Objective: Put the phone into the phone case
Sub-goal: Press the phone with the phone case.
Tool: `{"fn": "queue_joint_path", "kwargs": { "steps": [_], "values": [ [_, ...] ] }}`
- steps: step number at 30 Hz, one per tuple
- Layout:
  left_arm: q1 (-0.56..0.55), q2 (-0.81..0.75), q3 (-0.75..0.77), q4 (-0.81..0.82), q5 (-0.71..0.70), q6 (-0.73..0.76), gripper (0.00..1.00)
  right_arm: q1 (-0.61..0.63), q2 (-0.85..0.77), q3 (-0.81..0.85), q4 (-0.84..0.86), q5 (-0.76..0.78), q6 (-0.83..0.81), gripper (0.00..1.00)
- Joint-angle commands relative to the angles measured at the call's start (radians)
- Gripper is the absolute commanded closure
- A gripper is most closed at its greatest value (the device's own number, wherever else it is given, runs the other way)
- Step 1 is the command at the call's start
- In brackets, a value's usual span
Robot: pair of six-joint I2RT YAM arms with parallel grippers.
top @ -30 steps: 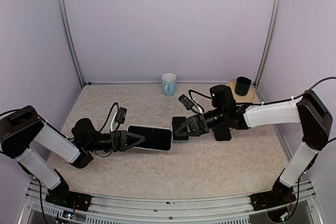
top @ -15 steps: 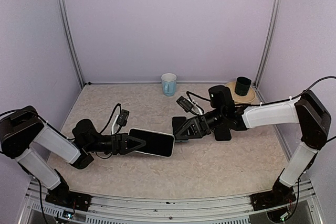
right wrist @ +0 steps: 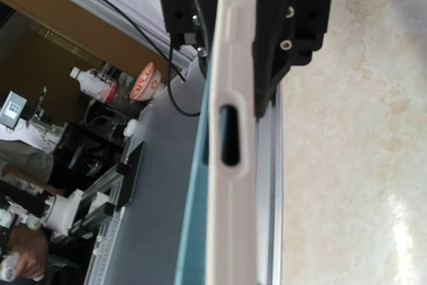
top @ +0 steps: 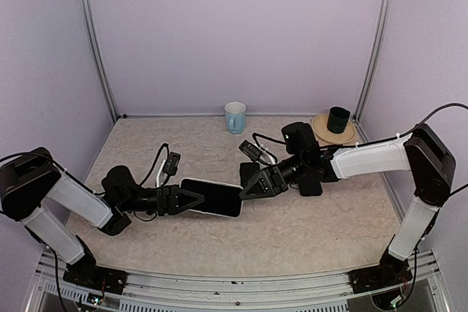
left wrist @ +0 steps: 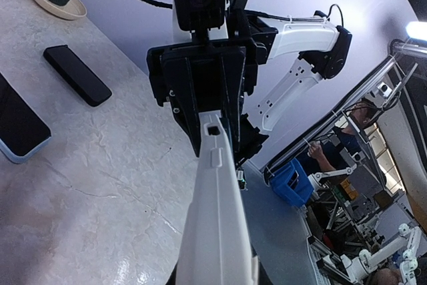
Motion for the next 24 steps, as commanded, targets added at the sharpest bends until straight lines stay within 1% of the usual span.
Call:
{"fn": "queue_joint_path", "kwargs": {
  "steps": [1,5,9,11,13,15,17,19,22,23,24],
  "values": [
    [-0.005,-0.028,0.034,0.029,-0.032,0.024,1.0,0.012,0.013,0.026,-0.011,-0.019,-0.014,0.81],
    [-0.005,-0.025,0.041,0.01,-0.036,0.03,0.99,0.014,0.017,0.031,-0.017,-0.023,-0.013,0.93],
    [-0.005,-0.033,0.056,-0.053,-0.055,0.057,0.76,0.013,0.014,0.051,-0.073,0.025,-0.046,1.0],
    [-0.005,-0.04,0.061,-0.087,-0.07,0.074,0.73,0.013,0.005,0.061,-0.116,0.07,-0.065,1.0],
    [-0.003,-0.048,0.064,-0.122,-0.085,0.087,0.73,0.013,-0.002,0.079,-0.165,0.131,-0.082,1.0],
    [-0.003,-0.055,0.065,-0.145,-0.098,0.099,0.78,0.012,-0.008,0.096,-0.2,0.186,-0.095,1.0],
    [-0.003,-0.058,0.065,-0.153,-0.102,0.104,0.83,0.011,-0.017,0.097,-0.198,0.205,-0.09,1.0],
    [-0.005,-0.056,0.065,-0.149,-0.098,0.102,0.83,0.009,-0.026,0.094,-0.188,0.221,-0.074,1.0],
    [-0.007,-0.052,0.062,-0.144,-0.092,0.099,0.8,0.0,-0.038,0.09,-0.172,0.254,-0.046,1.0],
    [-0.007,-0.052,0.059,-0.143,-0.092,0.099,0.8,-0.003,-0.043,0.088,-0.165,0.261,-0.037,1.0],
    [-0.008,-0.051,0.057,-0.143,-0.094,0.1,0.84,-0.006,-0.047,0.086,-0.158,0.264,-0.031,1.0]
  ]
}}
